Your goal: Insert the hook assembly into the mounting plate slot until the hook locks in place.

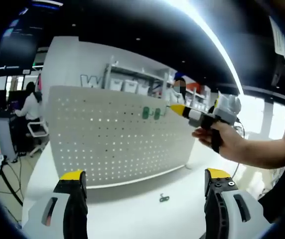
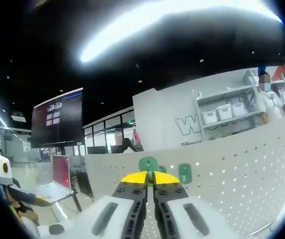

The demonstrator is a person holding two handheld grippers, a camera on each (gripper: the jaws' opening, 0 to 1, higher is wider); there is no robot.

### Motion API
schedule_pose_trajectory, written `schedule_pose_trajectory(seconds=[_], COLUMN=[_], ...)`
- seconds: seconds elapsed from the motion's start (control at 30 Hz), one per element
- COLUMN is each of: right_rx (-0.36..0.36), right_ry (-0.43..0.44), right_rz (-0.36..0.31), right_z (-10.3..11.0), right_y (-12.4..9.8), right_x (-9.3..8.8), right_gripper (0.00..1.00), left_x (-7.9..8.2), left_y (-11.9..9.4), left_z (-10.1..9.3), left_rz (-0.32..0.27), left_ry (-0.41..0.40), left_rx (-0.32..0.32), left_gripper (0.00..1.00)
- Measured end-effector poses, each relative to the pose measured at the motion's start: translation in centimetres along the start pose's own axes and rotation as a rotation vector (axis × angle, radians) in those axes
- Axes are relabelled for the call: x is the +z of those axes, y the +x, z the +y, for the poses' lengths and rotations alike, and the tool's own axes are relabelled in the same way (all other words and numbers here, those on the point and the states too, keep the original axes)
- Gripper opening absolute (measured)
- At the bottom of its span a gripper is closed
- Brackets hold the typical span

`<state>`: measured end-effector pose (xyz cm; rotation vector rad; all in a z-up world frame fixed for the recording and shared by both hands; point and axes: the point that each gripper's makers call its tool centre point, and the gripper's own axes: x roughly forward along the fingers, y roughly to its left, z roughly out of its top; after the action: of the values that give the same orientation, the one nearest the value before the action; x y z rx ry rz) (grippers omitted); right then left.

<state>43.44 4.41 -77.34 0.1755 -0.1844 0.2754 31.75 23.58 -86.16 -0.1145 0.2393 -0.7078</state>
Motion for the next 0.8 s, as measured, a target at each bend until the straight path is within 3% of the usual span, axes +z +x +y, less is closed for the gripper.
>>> schedule_pose_trajectory(seconds=[0.47,0.8], right_rx=[-0.11,-0.186], right_ry=[-0.018,-0.034], right_rz=[-0.043,-0.035], right_z=[-3.6,-6.6], right_y=[0.6,1.1], right_x=[0.7,0.0], right_gripper=[0.0,0.0], left_x=[-0.5,-1.0], left_y=[0.5,0.2], left_z=[0.2,0.8], left_rz=[0.012,0.024], left_ry=[-0.016,-0.025], left_rx=[-0.014,-0.005], left_gripper=[0.99,0.98])
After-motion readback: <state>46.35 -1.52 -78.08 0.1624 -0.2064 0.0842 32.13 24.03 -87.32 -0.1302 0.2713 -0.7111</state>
